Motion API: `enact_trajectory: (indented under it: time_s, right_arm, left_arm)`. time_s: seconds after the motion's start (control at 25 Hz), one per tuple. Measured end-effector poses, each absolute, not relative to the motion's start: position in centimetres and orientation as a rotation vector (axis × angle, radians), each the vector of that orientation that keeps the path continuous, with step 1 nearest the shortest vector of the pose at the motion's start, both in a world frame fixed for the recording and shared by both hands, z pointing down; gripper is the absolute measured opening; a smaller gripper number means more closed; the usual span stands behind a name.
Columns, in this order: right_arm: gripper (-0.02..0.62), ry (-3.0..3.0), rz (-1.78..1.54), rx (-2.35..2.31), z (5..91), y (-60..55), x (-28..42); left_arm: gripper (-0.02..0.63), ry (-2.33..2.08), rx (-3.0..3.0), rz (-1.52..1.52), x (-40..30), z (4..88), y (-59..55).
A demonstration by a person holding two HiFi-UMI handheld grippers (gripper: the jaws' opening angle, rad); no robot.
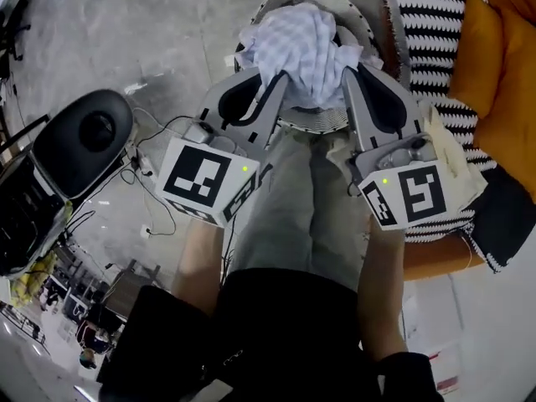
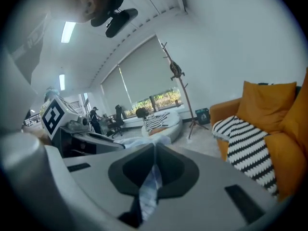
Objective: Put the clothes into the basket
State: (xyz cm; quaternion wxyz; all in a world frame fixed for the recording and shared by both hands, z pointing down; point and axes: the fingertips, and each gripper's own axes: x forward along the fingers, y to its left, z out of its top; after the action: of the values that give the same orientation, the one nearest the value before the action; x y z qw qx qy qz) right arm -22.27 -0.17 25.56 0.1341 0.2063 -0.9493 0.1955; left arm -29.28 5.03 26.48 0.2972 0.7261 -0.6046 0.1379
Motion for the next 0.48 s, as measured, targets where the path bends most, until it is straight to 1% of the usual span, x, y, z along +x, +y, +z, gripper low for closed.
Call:
enact_trajectory:
  time_s: [0.28,0.36,0.48]
  right_arm:
    - [0.023,-2.518,0.746,0.58,40.8,2.8,-23.2]
    - [0.023,-2.446,0.801,0.603,43.5,3.3,-22.8]
    - [0.025,-2.388,0.874,0.682,45.0,3.2,-21.3]
  left_arm:
    - [0.034,-1.609,1.745,0.563,-30.5,41.2,7.3]
    - [0.034,-1.581,1.658,0.586,-30.1,43.8,7.8]
    - [0.034,-1.526,1.607,0.653,-28.8,45.7,8.0]
